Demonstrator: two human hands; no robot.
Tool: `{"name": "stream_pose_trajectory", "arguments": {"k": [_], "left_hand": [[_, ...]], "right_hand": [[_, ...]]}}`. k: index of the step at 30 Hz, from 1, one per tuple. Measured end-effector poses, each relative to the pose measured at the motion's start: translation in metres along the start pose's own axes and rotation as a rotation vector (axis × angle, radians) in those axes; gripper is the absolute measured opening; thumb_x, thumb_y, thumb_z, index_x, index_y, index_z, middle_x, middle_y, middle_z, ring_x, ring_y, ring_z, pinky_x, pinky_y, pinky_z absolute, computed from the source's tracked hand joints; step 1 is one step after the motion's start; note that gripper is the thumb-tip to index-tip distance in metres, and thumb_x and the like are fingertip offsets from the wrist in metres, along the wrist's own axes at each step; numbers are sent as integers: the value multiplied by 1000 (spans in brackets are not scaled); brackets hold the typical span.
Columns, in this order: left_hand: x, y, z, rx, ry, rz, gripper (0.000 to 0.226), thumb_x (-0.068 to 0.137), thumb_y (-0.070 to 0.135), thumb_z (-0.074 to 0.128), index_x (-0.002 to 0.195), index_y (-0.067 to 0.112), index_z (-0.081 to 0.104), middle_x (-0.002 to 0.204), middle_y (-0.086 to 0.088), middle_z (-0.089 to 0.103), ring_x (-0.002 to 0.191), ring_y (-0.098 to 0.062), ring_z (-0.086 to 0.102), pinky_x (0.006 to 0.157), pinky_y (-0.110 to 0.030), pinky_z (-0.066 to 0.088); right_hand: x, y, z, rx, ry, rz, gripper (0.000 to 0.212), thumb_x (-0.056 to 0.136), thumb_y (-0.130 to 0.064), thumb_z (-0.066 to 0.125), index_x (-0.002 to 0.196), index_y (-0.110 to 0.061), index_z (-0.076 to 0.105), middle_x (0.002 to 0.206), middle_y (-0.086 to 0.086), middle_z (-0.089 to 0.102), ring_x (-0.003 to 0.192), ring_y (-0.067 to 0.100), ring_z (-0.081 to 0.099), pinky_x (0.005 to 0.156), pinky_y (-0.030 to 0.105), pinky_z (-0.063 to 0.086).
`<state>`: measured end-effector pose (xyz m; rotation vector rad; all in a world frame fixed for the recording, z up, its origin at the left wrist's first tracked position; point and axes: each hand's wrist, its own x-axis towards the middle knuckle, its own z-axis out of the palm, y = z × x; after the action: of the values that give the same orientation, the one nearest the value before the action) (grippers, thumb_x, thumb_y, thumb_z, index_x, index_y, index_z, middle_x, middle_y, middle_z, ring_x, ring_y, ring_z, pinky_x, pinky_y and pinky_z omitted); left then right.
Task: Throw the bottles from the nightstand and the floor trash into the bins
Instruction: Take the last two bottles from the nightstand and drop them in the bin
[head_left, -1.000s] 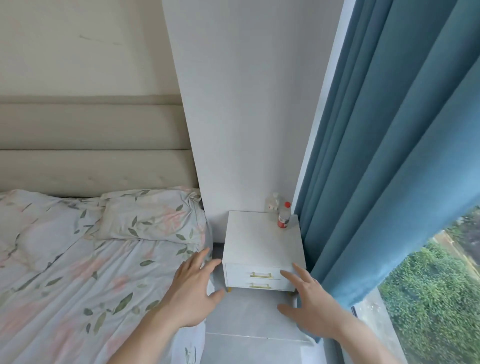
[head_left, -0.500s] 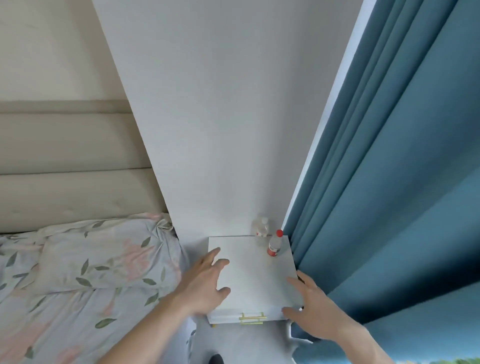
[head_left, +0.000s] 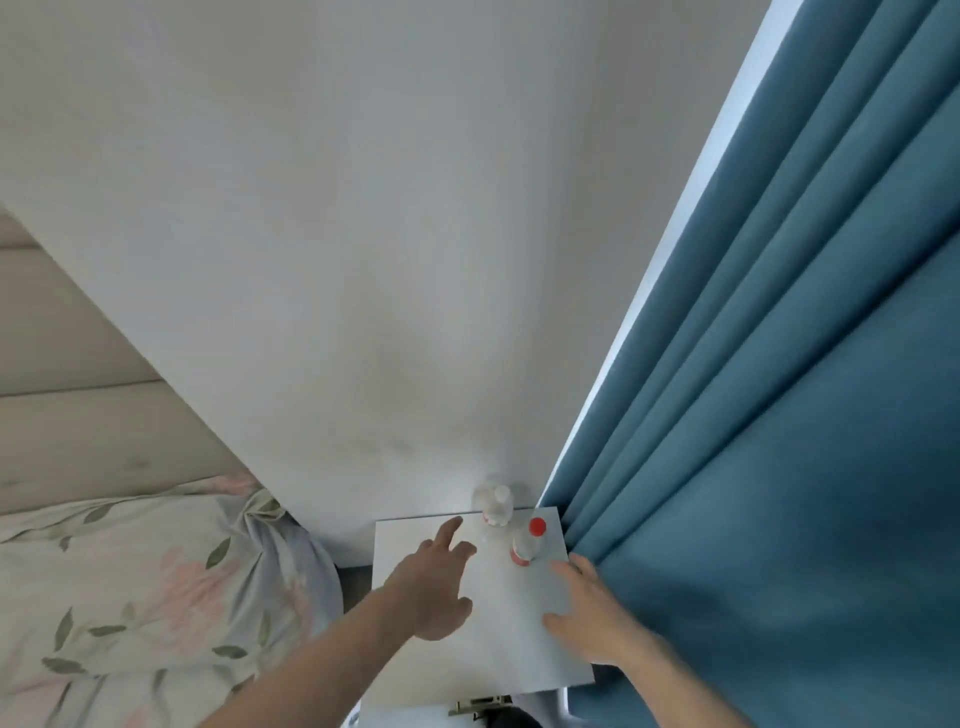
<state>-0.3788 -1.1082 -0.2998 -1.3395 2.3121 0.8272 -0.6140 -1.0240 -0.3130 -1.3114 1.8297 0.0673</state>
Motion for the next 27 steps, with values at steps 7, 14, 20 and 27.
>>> {"name": "stream_pose_trajectory", "arguments": {"k": [7, 14, 20, 27], "left_hand": [[117, 8, 2, 53, -95, -37, 62, 90, 27, 58, 148, 17, 38, 169, 0, -11, 134, -31, 43, 96, -44, 50], [211, 11, 20, 85, -130, -38, 55, 91, 22, 59, 143, 14, 42, 170, -3, -13, 130, -31, 46, 94, -42, 52], [254, -3, 39, 106, -171, -14, 51, 87, 15, 56, 138, 10, 50, 169, 0, -9, 128, -31, 48, 94, -44, 53], [227, -10, 51, -106, -33, -60, 40, 93, 11, 51, 131, 16, 64, 151, 8, 28, 111, -23, 57, 88, -38, 51]], "right_hand": [[110, 3, -17, -127, -89, 17, 65, 93, -32, 57, 153, -30, 32, 160, -6, 15, 136, 25, 44, 108, 37, 45], [180, 18, -5, -284, -156, -26, 65, 96, -27, 51, 157, -26, 28, 167, -6, -5, 140, 29, 39, 114, 38, 38], [220, 32, 7, -306, -162, -48, 58, 99, -22, 49, 155, -20, 33, 165, -6, 6, 139, 25, 39, 113, 35, 38], [217, 51, 16, -109, -12, -94, 38, 93, -4, 55, 118, -31, 64, 132, -18, 40, 114, 12, 52, 93, 21, 48]]}}
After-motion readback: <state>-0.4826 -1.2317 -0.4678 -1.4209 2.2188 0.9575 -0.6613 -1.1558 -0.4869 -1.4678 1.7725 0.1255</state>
